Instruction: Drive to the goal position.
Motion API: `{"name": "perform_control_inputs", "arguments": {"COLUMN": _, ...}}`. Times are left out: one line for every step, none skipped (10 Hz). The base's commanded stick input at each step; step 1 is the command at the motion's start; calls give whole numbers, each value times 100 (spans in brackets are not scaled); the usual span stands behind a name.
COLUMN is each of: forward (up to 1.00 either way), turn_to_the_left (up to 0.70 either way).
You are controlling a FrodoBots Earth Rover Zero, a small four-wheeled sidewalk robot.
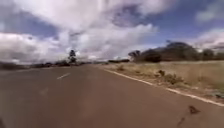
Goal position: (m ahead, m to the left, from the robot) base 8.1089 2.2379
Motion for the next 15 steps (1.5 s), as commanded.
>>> {"name": "perform_control_inputs", "arguments": {"forward": 70, "turn_to_the_left": 0}}
{"name": "perform_control_inputs", "arguments": {"forward": 70, "turn_to_the_left": 0}}
{"name": "perform_control_inputs", "arguments": {"forward": 70, "turn_to_the_left": 0}}
{"name": "perform_control_inputs", "arguments": {"forward": 70, "turn_to_the_left": 0}}
{"name": "perform_control_inputs", "arguments": {"forward": 70, "turn_to_the_left": 0}}
{"name": "perform_control_inputs", "arguments": {"forward": 70, "turn_to_the_left": 0}}
{"name": "perform_control_inputs", "arguments": {"forward": 70, "turn_to_the_left": 0}}
{"name": "perform_control_inputs", "arguments": {"forward": 70, "turn_to_the_left": 0}}
{"name": "perform_control_inputs", "arguments": {"forward": 70, "turn_to_the_left": 0}}
{"name": "perform_control_inputs", "arguments": {"forward": 70, "turn_to_the_left": 0}}
{"name": "perform_control_inputs", "arguments": {"forward": 70, "turn_to_the_left": 0}}
{"name": "perform_control_inputs", "arguments": {"forward": 70, "turn_to_the_left": 0}}
{"name": "perform_control_inputs", "arguments": {"forward": 70, "turn_to_the_left": 0}}
{"name": "perform_control_inputs", "arguments": {"forward": 70, "turn_to_the_left": 0}}
{"name": "perform_control_inputs", "arguments": {"forward": 70, "turn_to_the_left": 0}}
